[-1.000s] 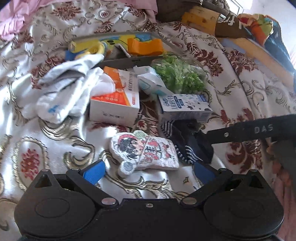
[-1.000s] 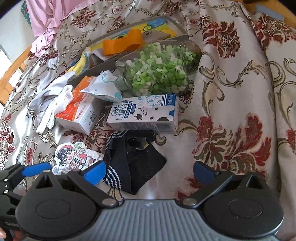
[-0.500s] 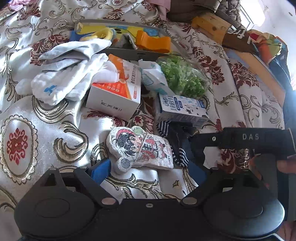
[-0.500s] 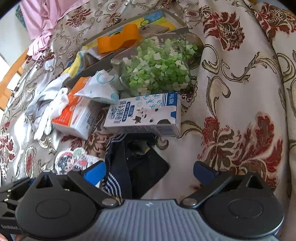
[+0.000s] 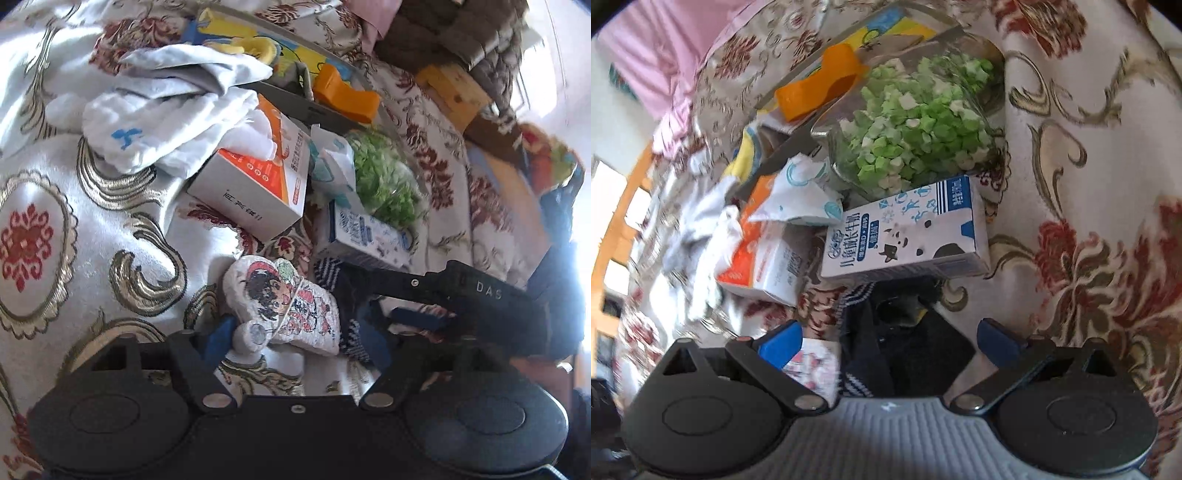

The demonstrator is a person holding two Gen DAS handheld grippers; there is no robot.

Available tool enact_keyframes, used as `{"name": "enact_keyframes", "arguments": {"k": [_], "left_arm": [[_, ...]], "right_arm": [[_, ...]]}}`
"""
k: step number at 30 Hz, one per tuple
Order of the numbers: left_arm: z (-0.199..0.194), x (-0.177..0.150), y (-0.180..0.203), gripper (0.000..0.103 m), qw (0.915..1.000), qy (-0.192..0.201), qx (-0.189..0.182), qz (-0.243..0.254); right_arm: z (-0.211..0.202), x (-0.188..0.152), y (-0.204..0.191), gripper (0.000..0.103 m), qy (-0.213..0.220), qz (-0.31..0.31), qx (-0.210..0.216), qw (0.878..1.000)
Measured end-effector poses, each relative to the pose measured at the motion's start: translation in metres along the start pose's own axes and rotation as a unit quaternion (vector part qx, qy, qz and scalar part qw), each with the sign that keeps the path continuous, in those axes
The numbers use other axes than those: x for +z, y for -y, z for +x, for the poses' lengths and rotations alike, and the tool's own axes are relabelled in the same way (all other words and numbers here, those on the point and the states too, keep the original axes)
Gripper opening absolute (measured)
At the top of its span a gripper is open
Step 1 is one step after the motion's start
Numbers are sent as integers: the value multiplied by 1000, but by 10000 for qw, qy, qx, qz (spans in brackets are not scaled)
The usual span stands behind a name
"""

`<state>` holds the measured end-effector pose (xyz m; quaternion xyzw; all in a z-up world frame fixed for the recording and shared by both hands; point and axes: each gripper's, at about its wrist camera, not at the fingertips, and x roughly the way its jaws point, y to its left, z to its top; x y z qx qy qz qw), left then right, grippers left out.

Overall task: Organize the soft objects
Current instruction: 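Grasp a white cloth strip with the left gripper while the right gripper grasps the black striped sock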

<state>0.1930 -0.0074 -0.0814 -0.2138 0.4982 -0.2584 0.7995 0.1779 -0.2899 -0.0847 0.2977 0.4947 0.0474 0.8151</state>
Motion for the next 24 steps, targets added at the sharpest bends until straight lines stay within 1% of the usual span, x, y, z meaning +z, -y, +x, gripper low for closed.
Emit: {"name": "enact_keyframes", "arguments": {"k": [1, 2, 3, 5, 8, 13, 14, 15, 16, 18, 19, 20, 22, 24], "left_arm": [[-1, 0, -1, 64, 9999, 14, -107, -78], [-2, 0, -1, 58, 9996, 19, -224, -143], [-3, 0, -1, 56, 9992, 20, -342, -193], [-3, 0, 1, 56, 9986, 62, -494, -198], [-1, 0, 4, 56, 9986, 139, -501, -131], [14, 5, -1, 56, 9965, 219, -662, -461], [17, 6, -1, 55, 9960, 235, -694, -513], [19, 6, -2, 53, 9955, 255, -713, -562], [19, 6, -4, 51, 9952, 297, -716, -601], [20, 6, -1, 41, 9950, 349, -737, -580], [21, 6, 1, 38, 9952, 343, -752, -533], [20, 5, 3, 35, 9952, 358, -770, -484], [19, 5, 5, 34, 9948, 380, -839, -438], [20, 5, 7, 34, 9941, 373, -915, -448]], "right_arm": [[0, 0, 2, 102, -20, 112, 123, 9999], [0, 0, 5, 102, -57, 215, 257, 9994], [1, 0, 7, 102, -94, 292, 362, 9989], [2, 0, 7, 102, -103, 347, 415, 9985], [3, 1, 5, 102, -49, 325, 403, 9986], [5, -1, 2, 100, 21, 297, 383, 9988], [6, -1, 1, 98, 34, 285, 366, 9989], [6, -1, 0, 91, 67, 263, 338, 9991], [6, -1, -2, 89, 110, 233, 291, 9992], [5, -1, -3, 83, 165, 168, 194, 9995], [5, -1, -3, 82, 168, 156, 165, 9996], [5, -1, -3, 78, 173, 148, 144, 9996], [5, -1, -3, 72, 173, 119, 134, 9997], [7, -1, -2, 61, 148, 113, 141, 9997]]}}
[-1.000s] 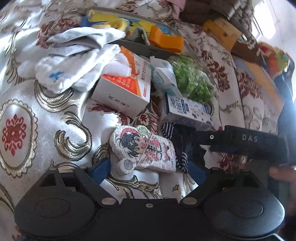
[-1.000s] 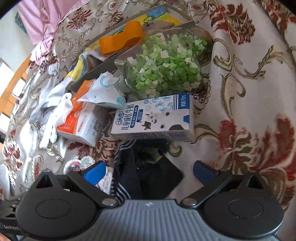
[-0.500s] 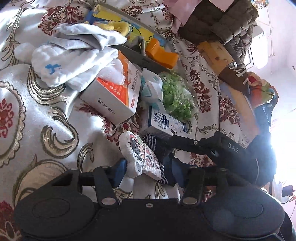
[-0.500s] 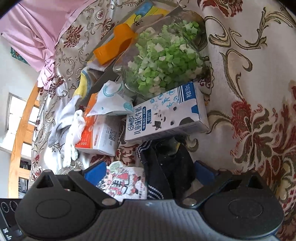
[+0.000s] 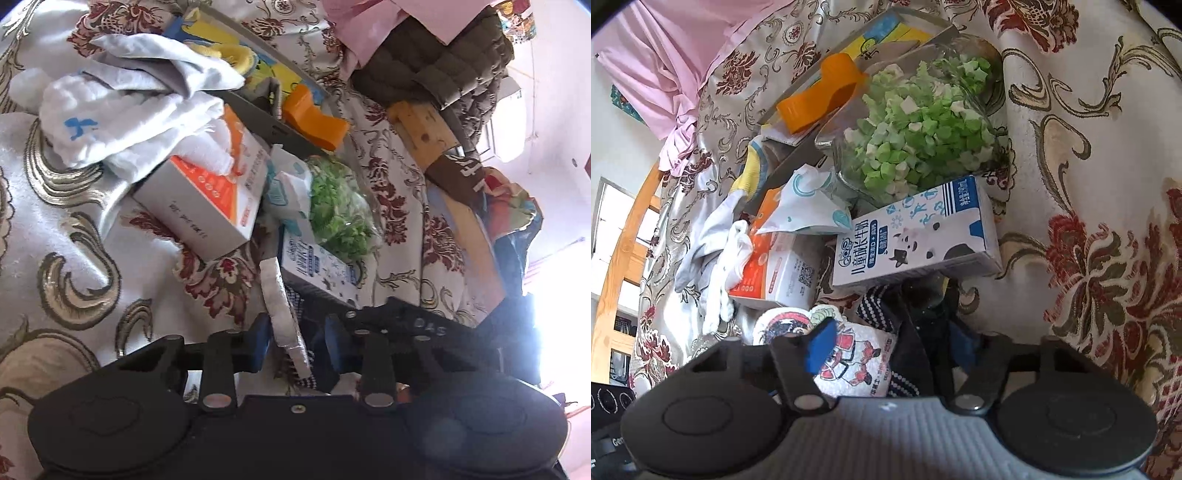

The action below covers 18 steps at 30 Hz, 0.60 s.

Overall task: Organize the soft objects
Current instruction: 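Grasp a white cloth strip with the left gripper while the right gripper grasps the black striped sock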

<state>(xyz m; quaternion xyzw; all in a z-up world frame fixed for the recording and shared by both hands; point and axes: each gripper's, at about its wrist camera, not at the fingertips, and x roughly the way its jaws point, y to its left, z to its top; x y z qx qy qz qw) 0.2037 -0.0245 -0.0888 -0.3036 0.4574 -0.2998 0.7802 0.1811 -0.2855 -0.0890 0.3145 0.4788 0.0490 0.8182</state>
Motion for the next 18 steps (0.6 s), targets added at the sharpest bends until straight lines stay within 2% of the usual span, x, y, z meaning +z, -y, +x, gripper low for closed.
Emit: {"name": "enact_keyframes", "arguments": {"k": [7, 11, 13, 15, 18], "left_arm": [[4, 0, -10, 39, 9996, -119, 191, -148], [8, 0, -14, 39, 9992, -235, 224, -231], [7, 0, -12, 32, 9994, -189, 263, -116], [4, -1, -5, 19, 9993, -50, 352, 116], [-1, -1, 1, 16, 9987, 38, 427, 266]], "right_arm": [[2, -3, 0, 50, -76, -76, 14, 9999], [4, -5, -1, 38, -160, -101, 76, 9998], [5, -6, -2, 34, -203, -114, 155, 9996], [5, -7, -4, 27, -206, -168, 203, 9994], [2, -7, -6, 21, -197, -242, 274, 9991]]}}
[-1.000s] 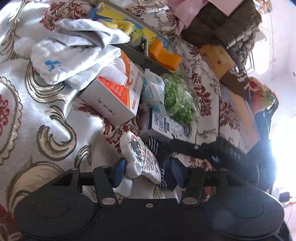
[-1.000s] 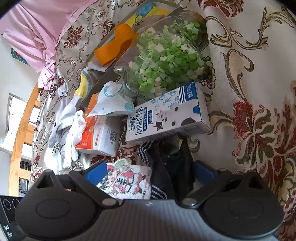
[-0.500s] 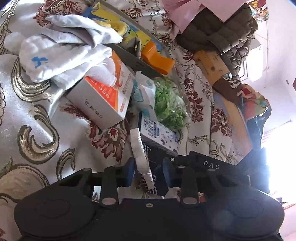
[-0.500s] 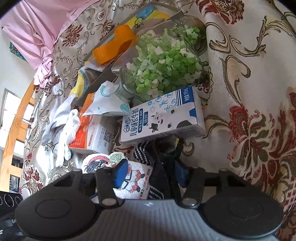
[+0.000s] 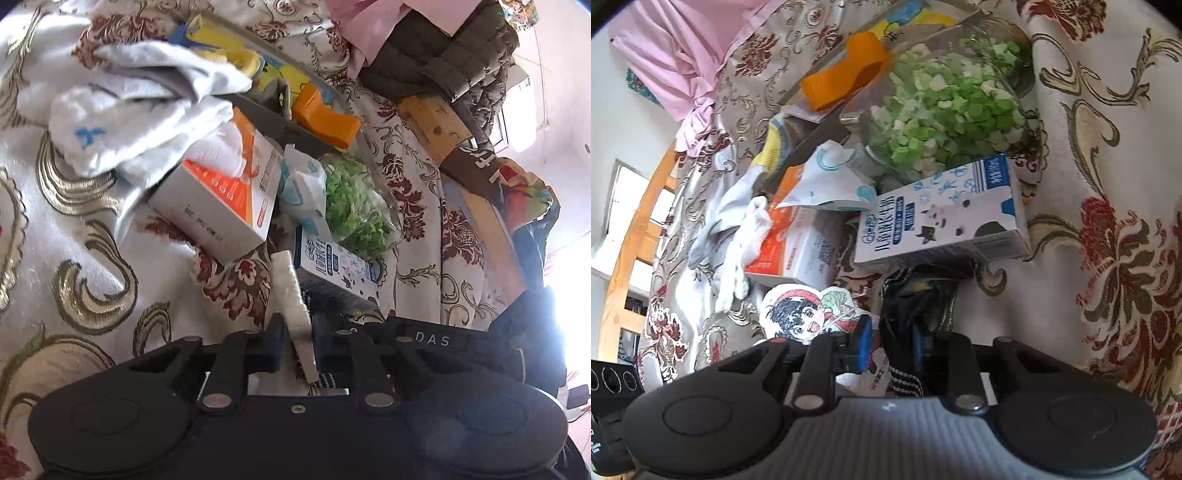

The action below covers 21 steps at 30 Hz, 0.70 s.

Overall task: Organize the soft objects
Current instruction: 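Grasp a white cloth strip with the left gripper while the right gripper grasps the black striped sock, then lift the white strip with the left gripper while the right gripper lifts the black sock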

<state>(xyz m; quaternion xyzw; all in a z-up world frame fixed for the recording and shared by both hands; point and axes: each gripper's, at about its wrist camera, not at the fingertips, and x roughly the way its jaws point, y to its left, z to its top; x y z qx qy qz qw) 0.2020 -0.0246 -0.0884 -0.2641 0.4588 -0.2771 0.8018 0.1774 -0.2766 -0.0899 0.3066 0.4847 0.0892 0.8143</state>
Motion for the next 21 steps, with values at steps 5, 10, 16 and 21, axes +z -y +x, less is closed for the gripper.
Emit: {"name": "enact_keyframes", "arguments": {"k": [5, 10, 16, 21], "left_arm": [[-3, 0, 2, 15, 9998, -13, 185, 46], [-11, 1, 1, 15, 9992, -21, 384, -82], [-22, 2, -7, 15, 9974, -42, 593, -418], [-18, 3, -12, 20, 9965, -67, 683, -483]], "right_arm": [[0, -2, -4, 14, -5, -182, -136, 9997], [-2, -4, -6, 10, 17, -338, -132, 9993], [2, -11, -17, 9, -196, -651, 139, 9976], [3, -16, -26, 9, -316, -924, 136, 9951]]}}
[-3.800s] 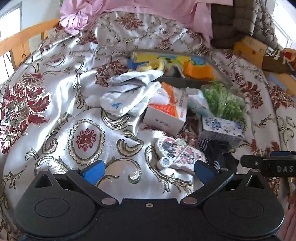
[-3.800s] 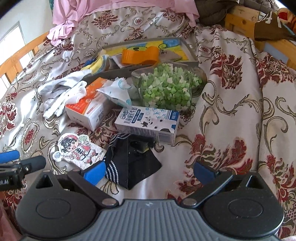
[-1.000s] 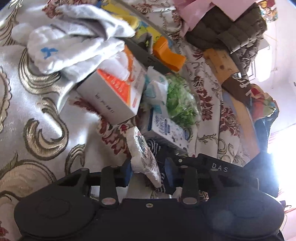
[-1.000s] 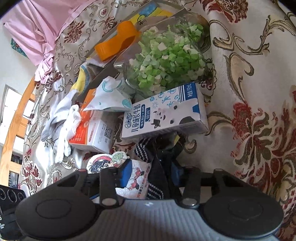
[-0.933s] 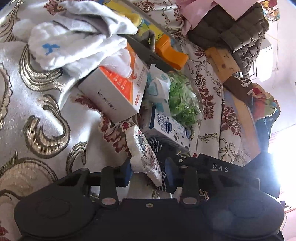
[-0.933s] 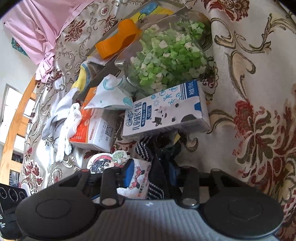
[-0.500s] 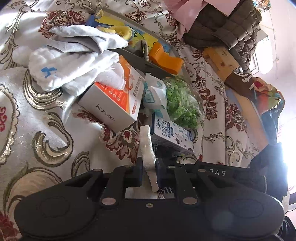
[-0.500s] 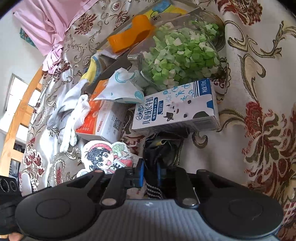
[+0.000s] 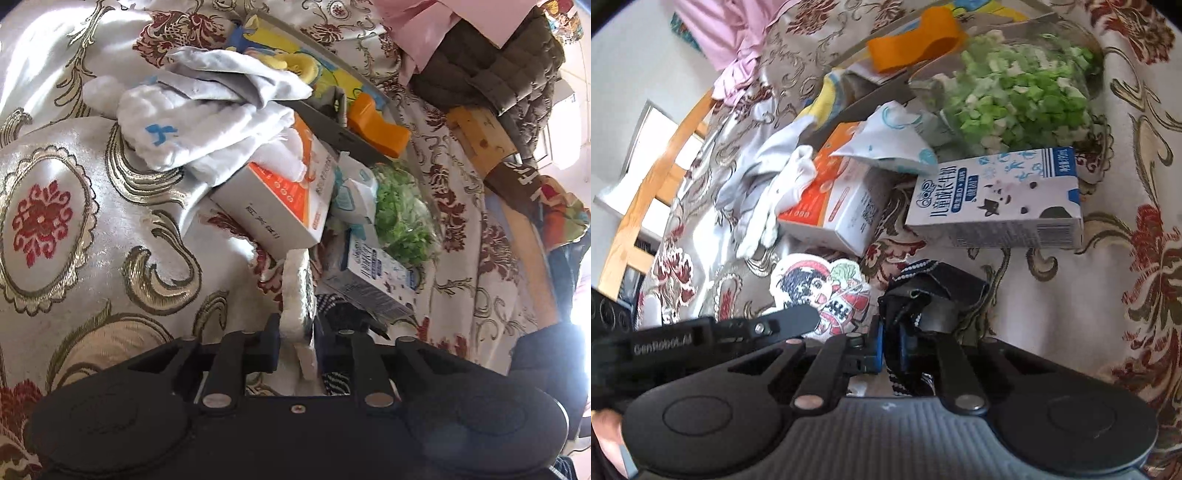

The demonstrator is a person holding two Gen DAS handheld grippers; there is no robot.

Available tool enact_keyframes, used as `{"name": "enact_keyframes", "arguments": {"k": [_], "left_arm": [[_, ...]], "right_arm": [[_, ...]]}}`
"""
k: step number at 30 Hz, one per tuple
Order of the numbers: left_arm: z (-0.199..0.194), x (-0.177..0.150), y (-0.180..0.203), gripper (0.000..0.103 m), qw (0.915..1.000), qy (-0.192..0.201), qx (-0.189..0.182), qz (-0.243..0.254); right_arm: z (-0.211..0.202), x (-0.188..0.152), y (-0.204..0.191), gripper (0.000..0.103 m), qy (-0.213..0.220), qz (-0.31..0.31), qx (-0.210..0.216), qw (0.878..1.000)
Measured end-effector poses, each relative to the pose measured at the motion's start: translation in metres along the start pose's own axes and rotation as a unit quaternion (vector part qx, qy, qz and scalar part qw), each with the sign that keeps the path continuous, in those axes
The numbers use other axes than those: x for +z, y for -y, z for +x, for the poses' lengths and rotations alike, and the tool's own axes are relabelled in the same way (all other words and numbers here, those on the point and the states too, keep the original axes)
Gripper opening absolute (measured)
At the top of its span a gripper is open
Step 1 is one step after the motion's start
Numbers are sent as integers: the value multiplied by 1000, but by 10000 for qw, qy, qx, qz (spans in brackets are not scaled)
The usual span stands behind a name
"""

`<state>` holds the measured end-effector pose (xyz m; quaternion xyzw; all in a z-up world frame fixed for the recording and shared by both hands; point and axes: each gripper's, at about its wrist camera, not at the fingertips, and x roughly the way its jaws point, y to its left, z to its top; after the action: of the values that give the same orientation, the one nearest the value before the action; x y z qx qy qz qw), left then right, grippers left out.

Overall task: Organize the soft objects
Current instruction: 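Lift the white strip with the left gripper while the right gripper lifts the black sock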

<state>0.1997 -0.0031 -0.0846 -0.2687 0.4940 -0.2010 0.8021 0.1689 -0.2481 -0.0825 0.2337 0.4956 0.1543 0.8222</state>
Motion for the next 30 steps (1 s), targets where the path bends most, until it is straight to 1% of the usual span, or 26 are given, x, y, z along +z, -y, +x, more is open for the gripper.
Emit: {"name": "enact_keyframes", "arguments": {"k": [1, 3, 5, 6, 10, 13, 14, 18, 22, 26, 30], "left_arm": [[2, 0, 0, 20, 10000, 7, -13, -13], [5, 1, 0, 28, 10000, 16, -55, -20], [9, 2, 0, 33, 9999, 56, -95, 16], [11, 2, 0, 34, 9999, 49, -84, 64], [19, -1, 3, 33, 9994, 1, 36, 341], [19, -2, 7, 27, 9985, 27, 136, 531], [19, -2, 7, 28, 9983, 34, 174, 561], [18, -2, 10, 27, 9976, 56, 215, 653], [17, -4, 14, 26, 9966, 79, 279, 773], [17, -5, 16, 26, 9956, 94, 321, 878], [17, -5, 15, 26, 9944, 126, 334, 995]], "right_arm": [[0, 0, -1, 9, 0, -31, -22, 10000], [-2, 0, -1, 9, 8, -45, -52, 10000], [-2, 0, -1, 9, 13, -80, -115, 9999], [-1, 0, -2, 10, 20, -114, -159, 9998], [1, -2, -12, 12, 81, -523, -438, 9976], [2, -5, -19, 16, 109, -805, -614, 9948], [2, -6, -21, 18, 111, -852, -653, 9942], [2, -7, -23, 25, 128, -917, -770, 9927], [2, -9, -23, 27, 139, -893, -825, 9925], [5, -6, -21, 31, 142, -876, -898, 9920], [7, -4, -16, 33, 115, -719, -854, 9937]]}}
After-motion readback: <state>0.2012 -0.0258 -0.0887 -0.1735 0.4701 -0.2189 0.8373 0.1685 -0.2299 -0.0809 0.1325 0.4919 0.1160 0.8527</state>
